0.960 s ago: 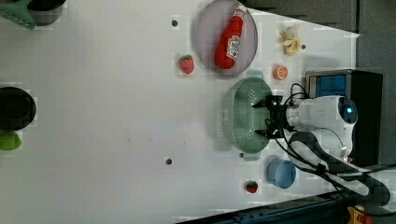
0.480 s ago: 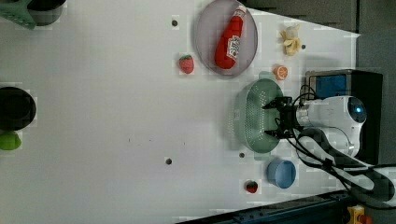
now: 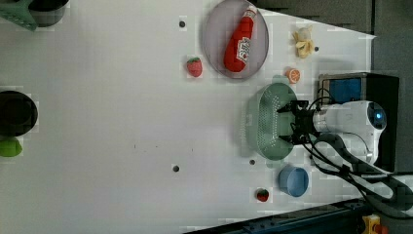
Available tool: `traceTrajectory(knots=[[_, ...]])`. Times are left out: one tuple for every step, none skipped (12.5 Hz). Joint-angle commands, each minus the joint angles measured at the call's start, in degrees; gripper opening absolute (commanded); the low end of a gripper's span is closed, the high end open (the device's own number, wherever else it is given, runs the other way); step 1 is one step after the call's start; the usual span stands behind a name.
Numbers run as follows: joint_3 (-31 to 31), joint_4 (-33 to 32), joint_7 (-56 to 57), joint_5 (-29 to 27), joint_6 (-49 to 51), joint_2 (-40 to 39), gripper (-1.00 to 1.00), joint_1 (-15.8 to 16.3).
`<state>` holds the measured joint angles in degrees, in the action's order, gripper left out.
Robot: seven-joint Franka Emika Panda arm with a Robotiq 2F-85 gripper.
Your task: Drag strainer left to right.
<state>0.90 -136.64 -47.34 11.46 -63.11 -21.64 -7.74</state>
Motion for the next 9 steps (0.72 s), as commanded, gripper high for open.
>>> traceTrajectory(knots=[[-4.13, 0.19, 11.37, -0.06, 4.00, 9.24, 1.00, -0.46], [-5.19, 0.59, 14.62, -0.23, 7.61, 13.06, 1.00, -0.44], [-5.99, 1.40, 16.90, -0.38, 11.93, 17.13, 1.00, -0.43], [-6.62, 2.55, 19.16, -1.08, 16.42, 21.11, 1.00, -0.42], [-7.02, 3.87, 21.64, -2.73, 21.43, 24.97, 1.00, -0.40], [-7.23, 5.45, 24.37, -5.32, 26.69, 28.61, 1.00, -0.40], [-7.07, 7.14, 27.24, -8.25, 32.83, 32.08, 1.00, -0.43], [-6.76, 8.95, 30.97, -10.96, 38.47, 35.23, 1.00, -0.43], [-6.74, 10.98, 36.04, -11.52, 42.06, 38.00, 1.00, -0.43]])
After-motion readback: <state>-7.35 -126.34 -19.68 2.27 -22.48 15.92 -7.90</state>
